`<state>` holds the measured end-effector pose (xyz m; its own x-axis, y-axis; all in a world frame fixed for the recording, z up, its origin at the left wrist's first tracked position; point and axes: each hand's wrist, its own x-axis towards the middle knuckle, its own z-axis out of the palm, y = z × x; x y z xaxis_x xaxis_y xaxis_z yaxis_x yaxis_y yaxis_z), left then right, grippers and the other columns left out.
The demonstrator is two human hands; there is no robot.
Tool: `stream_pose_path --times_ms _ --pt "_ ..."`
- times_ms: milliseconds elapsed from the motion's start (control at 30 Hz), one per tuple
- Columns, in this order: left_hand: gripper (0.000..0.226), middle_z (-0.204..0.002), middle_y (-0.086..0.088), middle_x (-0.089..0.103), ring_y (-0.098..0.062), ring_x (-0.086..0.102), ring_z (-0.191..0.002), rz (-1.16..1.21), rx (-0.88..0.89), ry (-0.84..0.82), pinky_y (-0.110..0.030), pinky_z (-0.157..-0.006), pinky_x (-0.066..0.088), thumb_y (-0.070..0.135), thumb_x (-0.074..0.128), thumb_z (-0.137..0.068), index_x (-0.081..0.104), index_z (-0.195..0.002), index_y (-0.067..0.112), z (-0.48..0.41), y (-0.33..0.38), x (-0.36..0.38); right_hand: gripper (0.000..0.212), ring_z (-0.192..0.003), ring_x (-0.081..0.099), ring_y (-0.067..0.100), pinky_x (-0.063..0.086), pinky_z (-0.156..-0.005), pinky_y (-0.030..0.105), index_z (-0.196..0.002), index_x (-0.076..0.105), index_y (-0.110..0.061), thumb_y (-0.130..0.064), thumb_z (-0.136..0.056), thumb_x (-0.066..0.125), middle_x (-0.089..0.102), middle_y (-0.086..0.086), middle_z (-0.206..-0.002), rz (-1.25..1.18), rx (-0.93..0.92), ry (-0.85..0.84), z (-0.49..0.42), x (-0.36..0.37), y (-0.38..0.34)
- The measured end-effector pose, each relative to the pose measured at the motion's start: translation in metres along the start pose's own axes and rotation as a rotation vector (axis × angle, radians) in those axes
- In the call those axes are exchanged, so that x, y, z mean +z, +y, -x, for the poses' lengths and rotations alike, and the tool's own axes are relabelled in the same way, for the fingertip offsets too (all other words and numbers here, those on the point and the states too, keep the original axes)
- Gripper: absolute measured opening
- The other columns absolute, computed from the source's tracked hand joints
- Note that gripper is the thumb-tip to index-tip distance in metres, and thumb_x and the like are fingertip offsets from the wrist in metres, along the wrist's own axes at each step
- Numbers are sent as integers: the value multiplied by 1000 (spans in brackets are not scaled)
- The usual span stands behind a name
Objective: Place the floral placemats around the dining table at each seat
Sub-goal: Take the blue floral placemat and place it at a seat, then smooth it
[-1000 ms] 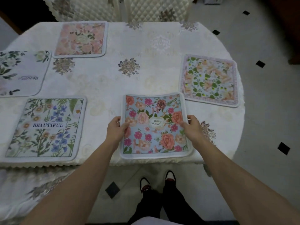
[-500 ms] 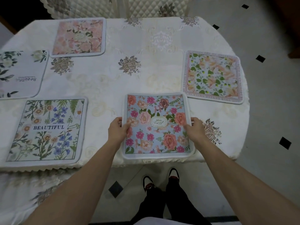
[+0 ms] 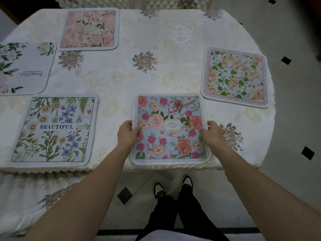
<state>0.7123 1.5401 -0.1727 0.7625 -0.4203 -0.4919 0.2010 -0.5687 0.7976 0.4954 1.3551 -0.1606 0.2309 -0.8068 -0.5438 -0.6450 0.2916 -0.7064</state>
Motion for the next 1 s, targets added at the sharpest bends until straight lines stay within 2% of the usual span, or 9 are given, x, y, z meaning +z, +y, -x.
stream_pose_path --times_ms 200,333,400,533,667,767,833,900,1000 --pt "24 -104 -9 73 -22 72 -88 10 7 8 -43 -85 60 26 69 -93 61 -109 10 -2 -1 -3 18 -83 62 19 54 -66 33 -118 48 -15 -14 -100 55 59 1 -99 -15 10 -12 1 4 0" --pt "24 -106 -8 73 -22 72 -89 2 4 1 -43 -85 59 28 68 -93 62 -109 12 -2 -2 -5 18 -81 62 16 53 -62 31 -116 46 -17 -15 -101 55 61 3 -101 0 10 -24 2 5 0" --pt "28 -106 -5 73 -22 72 -90 -41 18 9 -44 -84 60 34 68 -92 62 -111 14 -2 -3 -6 21 -85 64 21 56 -69 36 -118 47 -15 -17 -99 56 64 8 -109 49 4 -23 0 4 0" --pt "33 -105 0 67 -17 66 -88 -283 109 44 -24 -70 54 35 63 -95 59 -118 11 -2 -2 -2 45 -94 62 30 54 -77 39 -130 47 -7 -26 -94 64 62 15 -116 330 -101 16 -1 1 -2" --pt "51 -122 -14 55 -30 55 -109 -711 307 191 -43 -89 50 42 59 -96 50 -134 10 -2 -10 -1 61 -118 48 38 47 -92 47 -137 42 -9 -39 -90 67 44 20 -130 631 -155 79 3 -4 3" --pt "47 -136 -16 49 -34 48 -121 -908 522 258 -49 -93 45 34 52 -99 45 -141 15 2 -10 8 54 -120 45 38 44 -95 48 -137 44 -6 -31 -93 61 44 22 -134 855 -403 175 9 6 0" --pt "50 -151 -13 40 -32 40 -136 -982 657 161 -52 -105 37 32 51 -98 41 -146 20 1 -11 20 51 -128 42 37 43 -103 50 -138 45 -4 -25 -94 58 44 21 -141 856 -606 142 13 26 -3" --pt "57 -162 -8 25 -28 26 -148 -1067 728 15 -51 -118 25 40 43 -100 31 -153 24 -4 -13 37 55 -140 34 37 35 -113 55 -145 40 -2 -27 -98 53 38 22 -151 837 -748 56 11 54 -6" --pt "62 -167 -5 10 -21 5 -154 -1154 784 -115 -49 -124 9 45 26 -101 15 -158 22 -11 -22 61 67 -153 6 25 12 -124 45 -158 15 -8 -44 -104 32 11 12 -166 879 -799 -112 5 88 -2"
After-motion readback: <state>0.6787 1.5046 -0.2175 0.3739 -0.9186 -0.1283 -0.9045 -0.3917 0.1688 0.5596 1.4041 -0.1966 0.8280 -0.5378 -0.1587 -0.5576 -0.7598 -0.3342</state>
